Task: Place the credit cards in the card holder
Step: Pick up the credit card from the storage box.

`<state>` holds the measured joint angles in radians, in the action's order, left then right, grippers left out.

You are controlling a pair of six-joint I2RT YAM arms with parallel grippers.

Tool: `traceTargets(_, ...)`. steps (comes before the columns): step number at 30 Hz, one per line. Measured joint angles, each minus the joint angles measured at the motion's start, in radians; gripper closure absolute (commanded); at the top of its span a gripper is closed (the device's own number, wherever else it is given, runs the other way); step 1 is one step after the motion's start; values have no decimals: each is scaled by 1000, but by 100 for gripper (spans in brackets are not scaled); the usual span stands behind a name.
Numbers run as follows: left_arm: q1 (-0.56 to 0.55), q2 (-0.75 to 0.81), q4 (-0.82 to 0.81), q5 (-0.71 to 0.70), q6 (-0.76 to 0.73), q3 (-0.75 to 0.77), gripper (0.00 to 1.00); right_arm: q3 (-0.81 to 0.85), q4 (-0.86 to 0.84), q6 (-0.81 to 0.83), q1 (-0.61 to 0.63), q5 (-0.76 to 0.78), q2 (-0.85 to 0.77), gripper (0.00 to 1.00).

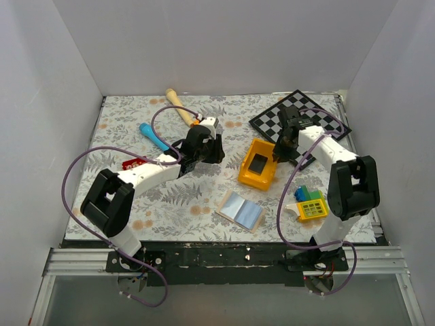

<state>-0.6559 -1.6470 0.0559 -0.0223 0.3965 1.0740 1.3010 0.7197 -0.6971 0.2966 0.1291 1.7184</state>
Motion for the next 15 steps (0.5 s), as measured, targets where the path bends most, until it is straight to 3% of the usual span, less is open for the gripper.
traceTargets(15, 5, 26, 4, -3, 0, -35, 66, 245, 72, 169, 64, 48, 166, 82)
